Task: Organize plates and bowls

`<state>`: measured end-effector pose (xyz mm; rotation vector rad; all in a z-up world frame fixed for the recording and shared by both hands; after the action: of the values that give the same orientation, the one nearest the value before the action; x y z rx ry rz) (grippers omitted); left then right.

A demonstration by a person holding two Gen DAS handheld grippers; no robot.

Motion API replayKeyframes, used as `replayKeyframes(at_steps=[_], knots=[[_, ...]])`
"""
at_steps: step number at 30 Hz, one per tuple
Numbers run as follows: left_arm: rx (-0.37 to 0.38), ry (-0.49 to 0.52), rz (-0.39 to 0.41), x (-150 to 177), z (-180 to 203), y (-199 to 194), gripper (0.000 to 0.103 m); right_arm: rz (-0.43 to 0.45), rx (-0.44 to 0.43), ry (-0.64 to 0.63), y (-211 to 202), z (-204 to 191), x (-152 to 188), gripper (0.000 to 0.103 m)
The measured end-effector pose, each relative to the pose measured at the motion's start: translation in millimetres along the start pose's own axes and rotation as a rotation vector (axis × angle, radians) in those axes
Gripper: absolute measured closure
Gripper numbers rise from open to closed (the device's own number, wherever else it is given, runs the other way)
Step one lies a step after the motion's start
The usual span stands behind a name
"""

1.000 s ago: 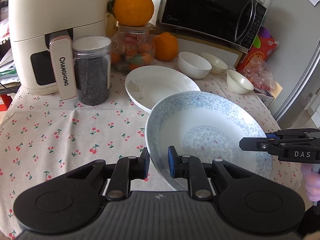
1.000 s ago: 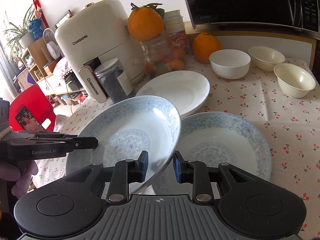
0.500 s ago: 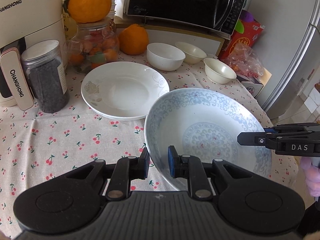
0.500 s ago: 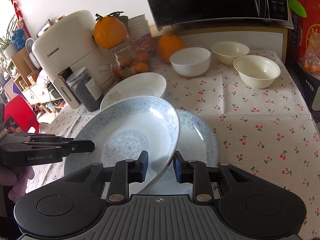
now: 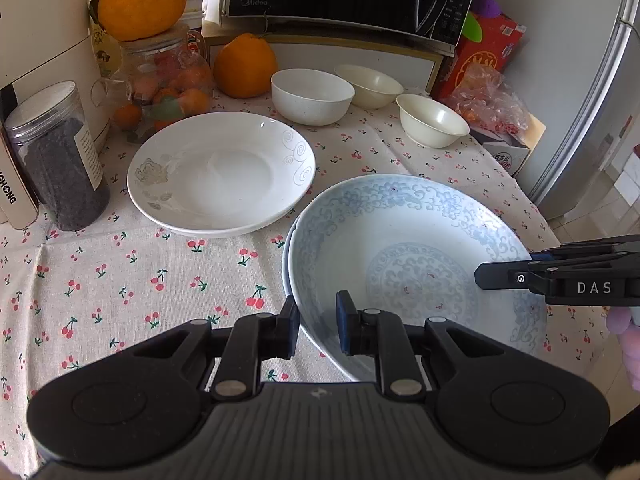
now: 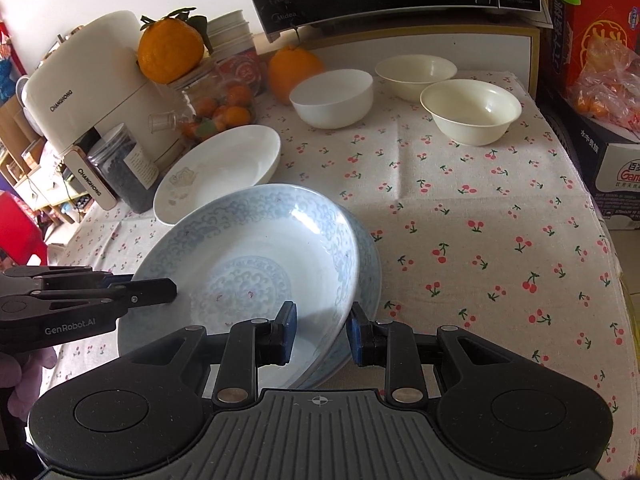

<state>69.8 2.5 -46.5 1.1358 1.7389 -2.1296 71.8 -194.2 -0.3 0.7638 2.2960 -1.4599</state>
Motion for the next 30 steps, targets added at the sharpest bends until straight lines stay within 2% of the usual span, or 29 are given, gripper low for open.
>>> replayKeyframes(at_steps=[7, 11, 19, 30], knots=[[-0.032, 0.014, 0.012, -1, 5, 0, 0.086, -0.004, 0.013, 0.012, 2, 2, -1, 0.076], [-0.086, 0.048, 0.013, -1, 11, 3, 0.086, -0.011, 0.022, 0.009, 4, 0, -2, 0.076], [-0.123, 0.074, -0.001, 2, 15, 8, 0.086, -0.033, 0.079, -0.028, 4, -11, -3, 0.076], [-0.17, 0.14, 0.023, 7, 23, 8, 0.087, -0.024, 0.171, -0.146, 5, -28, -3, 0.076]])
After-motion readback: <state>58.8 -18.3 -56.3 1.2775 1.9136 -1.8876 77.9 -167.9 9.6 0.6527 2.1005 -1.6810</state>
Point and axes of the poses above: each gripper's, at about its wrist camera, not at the fingertips, and y roughly the way its jaws point, z to its right, x to its underside, the point moved 1 cm from there along y, roughly the way its jaws point, and after that the axes turned 8 degrees about -x, right-handed, at the moved point
